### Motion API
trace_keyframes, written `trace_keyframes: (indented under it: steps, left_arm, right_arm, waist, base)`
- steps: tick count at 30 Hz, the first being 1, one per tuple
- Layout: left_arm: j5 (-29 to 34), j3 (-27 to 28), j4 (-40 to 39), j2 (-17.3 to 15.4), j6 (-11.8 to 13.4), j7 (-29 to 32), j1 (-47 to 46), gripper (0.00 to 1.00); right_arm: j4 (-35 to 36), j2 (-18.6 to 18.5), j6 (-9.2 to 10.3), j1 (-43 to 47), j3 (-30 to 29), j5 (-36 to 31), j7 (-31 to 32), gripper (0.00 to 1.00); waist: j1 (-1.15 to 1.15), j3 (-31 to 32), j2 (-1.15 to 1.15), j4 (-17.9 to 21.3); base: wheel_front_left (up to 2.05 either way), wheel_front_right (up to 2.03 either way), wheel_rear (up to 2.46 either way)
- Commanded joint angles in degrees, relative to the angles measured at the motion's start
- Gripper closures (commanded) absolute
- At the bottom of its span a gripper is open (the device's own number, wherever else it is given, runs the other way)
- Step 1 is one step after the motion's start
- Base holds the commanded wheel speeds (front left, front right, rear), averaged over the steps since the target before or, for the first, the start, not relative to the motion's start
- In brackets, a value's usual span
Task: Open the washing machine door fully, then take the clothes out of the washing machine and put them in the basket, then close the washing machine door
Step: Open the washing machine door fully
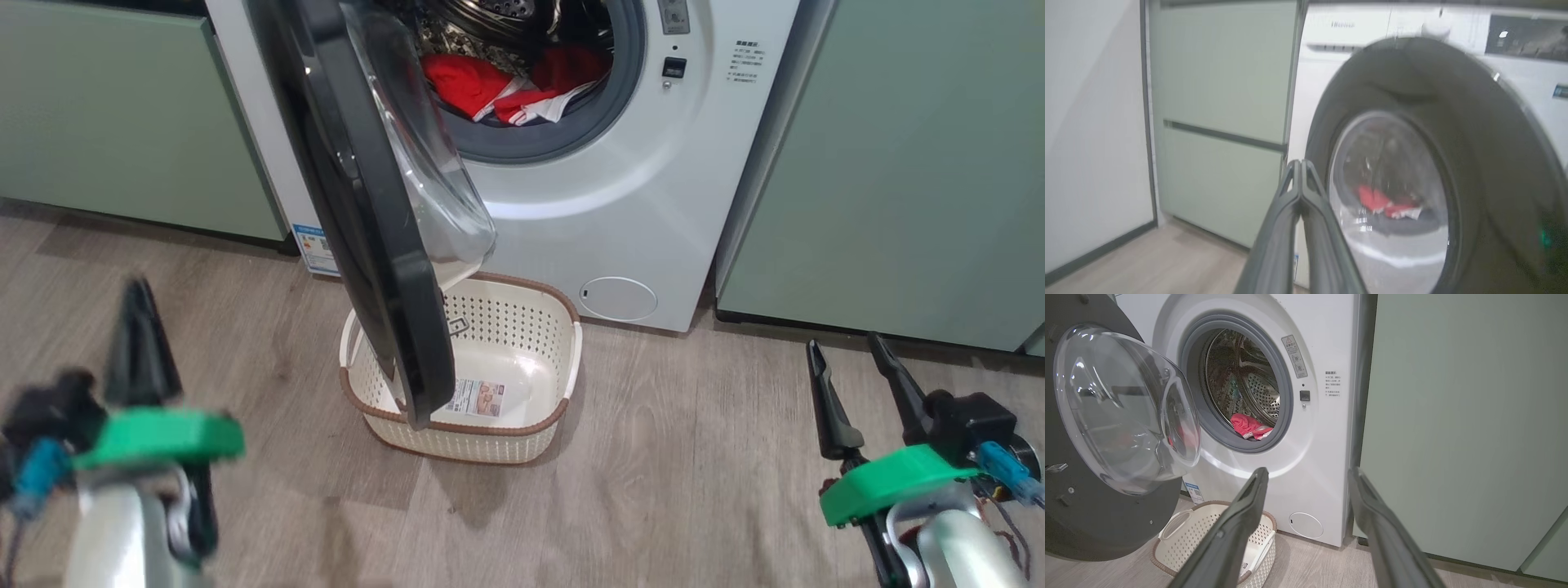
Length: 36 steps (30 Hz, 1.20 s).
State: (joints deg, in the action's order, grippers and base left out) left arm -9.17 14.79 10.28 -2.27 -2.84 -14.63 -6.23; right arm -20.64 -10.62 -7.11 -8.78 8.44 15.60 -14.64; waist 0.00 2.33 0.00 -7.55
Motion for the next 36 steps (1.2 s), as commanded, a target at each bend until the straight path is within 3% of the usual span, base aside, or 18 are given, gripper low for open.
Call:
trace_keyframes:
  steps: [1, 7, 12, 17, 23, 30, 36]
  left_arm:
    - [-0.7, 2.2, -4.5, -0.6, 0.4, -0.4, -6.3, 1.00]
    - [-1.4, 0.4, -8.9, -0.7, 0.0, 0.1, -14.2, 1.00]
    - [-1.7, -5.5, -13.8, -0.7, -0.3, 4.4, -22.2, 1.00]
    - [-4.1, -17.4, -16.3, -0.6, 1.1, 7.3, -26.2, 1.00]
    - [-7.5, -34.5, -17.3, -0.6, 4.2, 7.6, -24.4, 1.00]
    - [-8.9, -47.4, -11.6, -0.6, 6.5, 5.9, -18.3, 1.00]
    - [-11.0, -52.0, -0.2, -0.6, 7.5, 3.0, -11.5, 1.00]
  right_arm:
    - [1.6, -0.1, -0.37, -0.8, 0.6, -0.6, -0.4, 0.00]
    - [1.5, 0.0, -0.37, -0.6, 0.5, -0.6, -0.4, 0.00]
    - [1.2, 0.1, -0.37, -0.7, 0.6, -0.4, -0.4, 0.00]
    - [1.2, 0.1, -0.37, -1.0, 1.3, -0.3, -0.4, 0.00]
    - [1.0, -0.2, -0.37, -1.5, 2.0, 0.0, -0.4, 0.00]
    - [1.1, -0.9, -0.37, -1.6, 1.9, 0.2, -0.4, 0.00]
    - [1.1, -1.3, -0.37, -1.5, 1.9, 0.2, -0.4, 0.00]
  waist:
    - [0.00, -0.1, 0.00, -0.1]
    - [0.00, 0.0, 0.00, -0.2]
    - [0.00, -0.2, 0.00, 0.1]
    - [0.00, -0.6, 0.00, 1.1]
    - [0.00, -1.2, 0.00, 2.9]
    - [0.00, -1.8, 0.00, 4.4]
    - [0.00, -2.2, 0.00, 4.9]
  base:
    - [0.00, 0.00, 0.00]
    - [0.00, 0.00, 0.00]
    - [0.00, 0.00, 0.00]
    - [0.00, 0.00, 0.00]
    - [0.00, 0.00, 0.00]
    - [0.00, 0.00, 0.00]
    - [0.00, 0.00, 0.00]
